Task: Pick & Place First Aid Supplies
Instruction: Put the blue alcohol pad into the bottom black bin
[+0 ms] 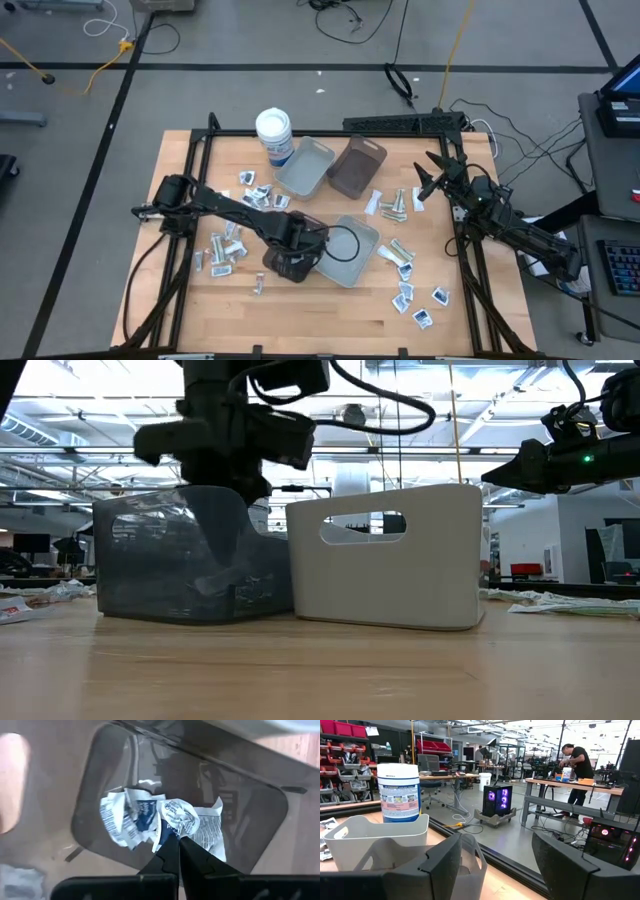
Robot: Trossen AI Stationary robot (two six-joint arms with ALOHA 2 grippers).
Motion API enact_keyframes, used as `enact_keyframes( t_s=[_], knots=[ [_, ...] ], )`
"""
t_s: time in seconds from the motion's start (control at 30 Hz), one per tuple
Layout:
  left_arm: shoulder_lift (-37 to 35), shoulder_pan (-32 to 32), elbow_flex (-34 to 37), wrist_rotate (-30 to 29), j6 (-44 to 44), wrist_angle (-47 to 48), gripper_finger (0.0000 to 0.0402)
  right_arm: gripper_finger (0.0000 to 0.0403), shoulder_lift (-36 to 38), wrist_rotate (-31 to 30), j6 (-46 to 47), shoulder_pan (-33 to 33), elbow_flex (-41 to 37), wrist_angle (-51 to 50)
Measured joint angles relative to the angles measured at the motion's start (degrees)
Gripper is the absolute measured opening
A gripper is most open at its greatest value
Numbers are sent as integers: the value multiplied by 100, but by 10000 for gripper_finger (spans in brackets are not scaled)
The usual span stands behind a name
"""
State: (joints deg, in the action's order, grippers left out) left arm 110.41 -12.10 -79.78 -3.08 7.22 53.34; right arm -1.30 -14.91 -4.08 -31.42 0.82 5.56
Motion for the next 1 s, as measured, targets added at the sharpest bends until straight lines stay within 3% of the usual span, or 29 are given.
enact_keyframes(
  t_s=[0.27, 0.67, 1.0],
  knots=[
    [4, -15, 51, 47, -70, -6, 38, 238, 0, 1, -2, 2, 1, 0],
    [-50, -15, 51, 62, 65, 27, 191, 238, 0, -1, 0, 1, 2, 0],
    [-1032, -105, 50, -98, 238, -729, 214, 238, -2, 0, -2, 2, 0, 13]
  ],
)
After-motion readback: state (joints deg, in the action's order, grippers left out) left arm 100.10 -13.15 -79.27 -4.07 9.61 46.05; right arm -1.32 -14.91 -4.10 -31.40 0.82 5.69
